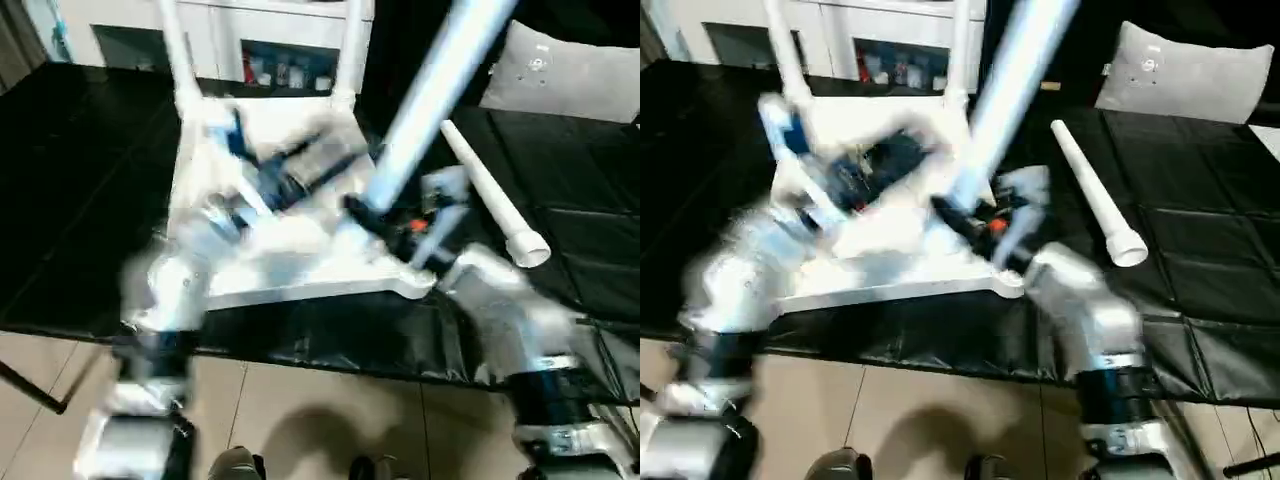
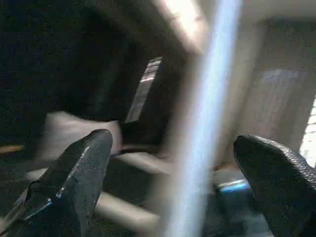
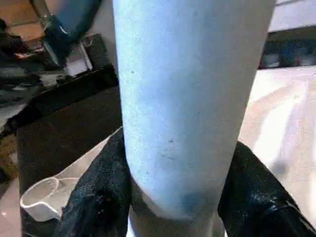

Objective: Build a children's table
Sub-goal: Pick table leg

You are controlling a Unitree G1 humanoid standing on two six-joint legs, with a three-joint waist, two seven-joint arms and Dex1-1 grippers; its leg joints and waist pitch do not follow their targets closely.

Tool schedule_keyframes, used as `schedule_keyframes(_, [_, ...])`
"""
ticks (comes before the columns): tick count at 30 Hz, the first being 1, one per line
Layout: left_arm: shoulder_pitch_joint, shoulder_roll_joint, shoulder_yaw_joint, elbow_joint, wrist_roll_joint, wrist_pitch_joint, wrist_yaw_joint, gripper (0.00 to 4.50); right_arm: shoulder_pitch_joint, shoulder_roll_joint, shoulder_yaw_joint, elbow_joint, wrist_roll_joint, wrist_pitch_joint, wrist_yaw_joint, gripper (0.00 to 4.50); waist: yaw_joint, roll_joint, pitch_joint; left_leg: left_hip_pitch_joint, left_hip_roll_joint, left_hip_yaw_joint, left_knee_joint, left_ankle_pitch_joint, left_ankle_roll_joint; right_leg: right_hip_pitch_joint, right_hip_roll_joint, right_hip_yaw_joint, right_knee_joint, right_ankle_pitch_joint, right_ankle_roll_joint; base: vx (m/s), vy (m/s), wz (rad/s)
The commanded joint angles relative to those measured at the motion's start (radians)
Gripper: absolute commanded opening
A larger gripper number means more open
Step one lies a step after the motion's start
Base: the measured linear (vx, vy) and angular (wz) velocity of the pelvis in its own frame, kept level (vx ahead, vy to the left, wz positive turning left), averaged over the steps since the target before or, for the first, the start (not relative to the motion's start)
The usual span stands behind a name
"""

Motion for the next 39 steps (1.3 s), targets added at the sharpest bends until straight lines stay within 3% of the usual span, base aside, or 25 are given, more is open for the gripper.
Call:
schedule_keyframes(1, [-0.023, 0.008, -0.028, 0.059, 0.088, -0.024, 0.059, 4.50, 0.000, -0.010, 0.017, -0.046, 0.004, 0.012, 0.038, 1.90, -0.003, 0.010, -0.089, 0.031, 0.009, -0.007, -0.077, -0.318, -0.025, 0.046, -0.060, 0.032, -0.107, -0.532, -0.020, 0.000, 0.000, 0.00])
schedule_keyframes(5, [-0.076, -0.006, -0.051, 0.137, 0.176, -0.052, 0.185, 4.50, 0.011, -0.031, 0.058, -0.074, -0.025, 0.023, 0.074, 1.90, -0.001, 0.009, -0.096, 0.025, 0.012, -0.010, -0.078, -0.295, -0.026, 0.053, -0.063, 0.030, -0.104, -0.510, -0.025, 0.000, 0.000, 0.00])
schedule_keyframes(6, [-0.107, -0.018, -0.076, 0.166, 0.221, -0.067, 0.236, 4.50, 0.012, -0.029, 0.074, -0.079, -0.043, 0.024, 0.062, 1.90, 0.002, 0.004, -0.099, 0.022, 0.016, -0.012, -0.079, -0.277, -0.023, 0.055, -0.064, 0.031, -0.097, -0.468, -0.045, 0.000, 0.000, 0.00])
schedule_keyframes(8, [-0.131, -0.030, -0.111, 0.170, 0.246, -0.076, 0.232, 4.50, 0.009, -0.027, 0.087, -0.077, -0.056, 0.018, 0.052, 1.90, 0.004, 0.005, -0.101, 0.023, 0.017, -0.011, -0.078, -0.270, -0.022, 0.055, -0.068, 0.032, -0.094, -0.449, -0.067, 0.000, 0.000, 0.00])
schedule_keyframes(12, [-0.164, -0.068, -0.143, 0.142, 0.229, -0.076, 0.160, 4.50, 0.006, -0.031, 0.115, -0.072, -0.086, 0.007, 0.049, 1.90, 0.010, 0.005, -0.100, 0.018, 0.016, -0.008, -0.077, -0.254, -0.019, 0.058, -0.072, 0.035, -0.092, -0.416, -0.107, 0.000, 0.000, 0.00])
schedule_keyframes(16, [-0.150, -0.081, -0.203, 0.009, 0.183, -0.045, 0.074, 4.50, 0.002, -0.032, 0.120, -0.046, -0.136, -0.009, 0.014, 1.90, 0.007, 0.003, -0.100, 0.013, 0.019, -0.010, -0.077, -0.251, -0.022, 0.064, -0.077, 0.036, -0.086, -0.411, -0.121, 0.000, 0.000, 0.00])
schedule_keyframes(20, [-0.147, -0.087, -0.228, -0.027, 0.196, -0.045, 0.083, 4.50, -0.005, -0.029, 0.114, -0.028, -0.155, -0.014, -0.018, 1.90, 0.004, 0.004, -0.097, 0.019, 0.014, -0.005, -0.073, -0.270, -0.016, 0.058, -0.069, 0.034, -0.095, -0.448, -0.112, 0.000, 0.000, 0.00])
schedule_keyframes(21, [-0.156, -0.090, -0.250, -0.018, 0.259, -0.065, 0.123, 4.50, -0.014, -0.021, 0.102, -0.016, -0.163, -0.012, -0.044, 1.90, 0.000, 0.008, -0.096, 0.022, 0.015, -0.008, -0.075, -0.281, -0.019, 0.054, -0.066, 0.032, -0.098, -0.469, -0.095, 0.000, 0.000, 0.00])
schedule_keyframes(24, [-0.167, -0.079, -0.261, 0.014, 0.331, -0.103, 0.159, 4.50, -0.019, -0.015, 0.090, -0.013, -0.166, -0.008, -0.064, 1.90, -0.002, 0.010, -0.096, 0.025, 0.014, -0.010, -0.076, -0.301, -0.022, 0.053, -0.065, 0.029, -0.103, -0.492, -0.073, 0.000, 0.000, 0.00])
schedule_keyframes(27, [-0.166, -0.063, -0.224, 0.045, 0.327, -0.110, 0.178, 4.50, -0.023, -0.007, 0.051, -0.009, -0.160, 0.003, -0.103, 1.90, -0.001, 0.009, -0.098, 0.024, 0.012, -0.010, -0.074, -0.292, -0.020, 0.053, -0.066, 0.029, -0.102, -0.486, -0.070, 0.000, 0.000, 0.00])
schedule_keyframes(28, [-0.165, -0.056, -0.218, 0.051, 0.325, -0.112, 0.179, 4.50, -0.024, -0.008, 0.042, -0.009, -0.156, 0.011, -0.113, 1.90, -0.001, 0.015, -0.095, 0.022, 0.011, -0.010, -0.075, -0.294, -0.021, 0.052, -0.065, 0.029, -0.102, -0.480, -0.073, 0.000, 0.000, 0.00])
schedule_keyframes(33, [-0.131, 0.000, -0.192, 0.100, 0.322, -0.108, 0.144, 4.50, -0.027, -0.048, -0.038, -0.024, -0.150, 0.052, -0.183, 1.90, -0.003, 0.013, -0.094, 0.024, 0.009, -0.008, -0.077, -0.285, -0.025, 0.053, -0.060, 0.032, -0.095, -0.430, -0.082, 0.000, 0.000, 0.00])
schedule_keyframes(34, [-0.087, 0.030, -0.234, 0.112, 0.341, -0.099, 0.074, 4.50, -0.020, -0.077, -0.078, -0.045, -0.141, 0.094, -0.203, 1.90, -0.003, 0.014, -0.092, 0.023, 0.008, -0.006, -0.077, -0.277, -0.024, 0.053, -0.059, 0.033, -0.094, -0.417, -0.088, 0.000, 0.000, 0.00])
schedule_keyframes(35, [-0.087, 0.030, -0.234, 0.112, 0.341, -0.099, 0.074, 4.50, -0.020, -0.077, -0.078, -0.045, -0.141, 0.094, -0.203, 1.90, -0.003, 0.015, -0.092, 0.024, 0.008, -0.007, -0.077, -0.276, -0.024, 0.053, -0.060, 0.033, -0.095, -0.418, -0.088, 0.000, 0.000, 0.00])
schedule_keyframes(37, [-0.020, 0.061, -0.326, 0.091, 0.349, -0.068, -0.052, 4.50, 0.004, -0.115, -0.098, -0.082, -0.135, 0.124, -0.193, 1.90, -0.001, 0.017, -0.092, 0.024, 0.011, -0.007, -0.080, -0.265, -0.017, 0.055, -0.062, 0.036, -0.094, -0.410, -0.091, 0.000, 0.000, 0.00])
schedule_keyframes(39, [-0.001, 0.064, -0.352, 0.084, 0.340, -0.027, -0.075, 4.50, 0.016, -0.122, -0.103, -0.099, -0.134, 0.137, -0.194, 1.90, -0.002, 0.016, -0.094, 0.024, 0.015, -0.004, -0.082, -0.253, -0.013, 0.055, -0.062, 0.039, -0.088, -0.370, -0.112, 0.000, 0.000, 0.00])
